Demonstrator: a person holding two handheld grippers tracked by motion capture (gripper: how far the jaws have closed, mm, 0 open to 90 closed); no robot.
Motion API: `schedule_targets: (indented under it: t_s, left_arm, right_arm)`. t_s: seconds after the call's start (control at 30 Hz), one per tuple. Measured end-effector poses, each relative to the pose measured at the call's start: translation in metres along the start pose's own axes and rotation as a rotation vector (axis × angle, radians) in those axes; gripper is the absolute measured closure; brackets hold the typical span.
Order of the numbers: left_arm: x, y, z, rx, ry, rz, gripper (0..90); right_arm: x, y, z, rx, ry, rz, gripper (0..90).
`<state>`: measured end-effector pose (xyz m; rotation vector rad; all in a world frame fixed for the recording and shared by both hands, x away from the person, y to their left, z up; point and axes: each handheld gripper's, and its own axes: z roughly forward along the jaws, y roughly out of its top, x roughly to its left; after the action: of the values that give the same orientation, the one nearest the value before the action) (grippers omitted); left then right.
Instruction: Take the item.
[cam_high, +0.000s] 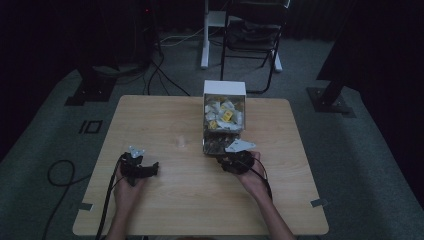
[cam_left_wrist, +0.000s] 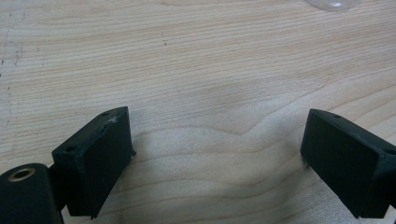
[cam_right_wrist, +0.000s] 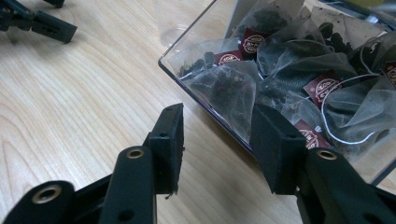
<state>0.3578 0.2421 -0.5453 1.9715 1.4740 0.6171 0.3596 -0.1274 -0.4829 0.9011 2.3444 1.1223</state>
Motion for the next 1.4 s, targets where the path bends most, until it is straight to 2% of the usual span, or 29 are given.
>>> schedule_targets:
  t_s: [0.37, 0.43, 0.6, 0.73, 0.77, 0.8, 1.07, 1.23, 1.4]
  left_arm:
    - [0.000, 0.000, 0.000, 0.000, 0.000, 0.000, 9.6]
    - [0.000, 0.000, 0.000, 0.000, 0.000, 0.000, 9.7]
    - [0.000, 0.000, 0.000, 0.000, 0.000, 0.000, 9.6]
    - [0.000, 0.000, 0.000, 0.000, 0.000, 0.000, 9.7]
    - [0.000, 0.000, 0.000, 0.000, 0.000, 0.000, 9.7]
    - [0.000, 0.000, 0.000, 0.000, 0.000, 0.000, 9.6]
    - [0.000, 0.000, 0.000, 0.000, 0.000, 0.000, 9.7]
    - [0.000, 0.000, 0.000, 0.000, 0.000, 0.000, 9.7]
    - [0.000, 0.000, 0.000, 0.000, 0.000, 0.000, 9.7]
  right_arm:
    - [0.003, -0.003, -0.007, 0.008, 0.011, -0.018, 57.3]
    - [0.003, -0.003, -0.009, -0.004, 0.006, -0.023, 59.2]
    - [0.001, 0.004, -0.008, -0.019, -0.020, -0.004, 71.1]
    - [0.000, 0.008, -0.006, -0.020, -0.040, 0.014, 71.6]
    - [-0.002, 0.010, -0.002, -0.011, -0.040, 0.029, 66.6]
    - [-0.003, 0.011, -0.001, -0.002, -0.041, 0.037, 65.8]
    - [-0.002, 0.013, 0.002, -0.002, -0.037, 0.042, 87.9]
    - [0.000, 0.013, 0.000, -0.001, -0.039, 0.039, 90.0]
    - [0.002, 0.015, -0.003, -0.023, -0.043, 0.036, 90.0]
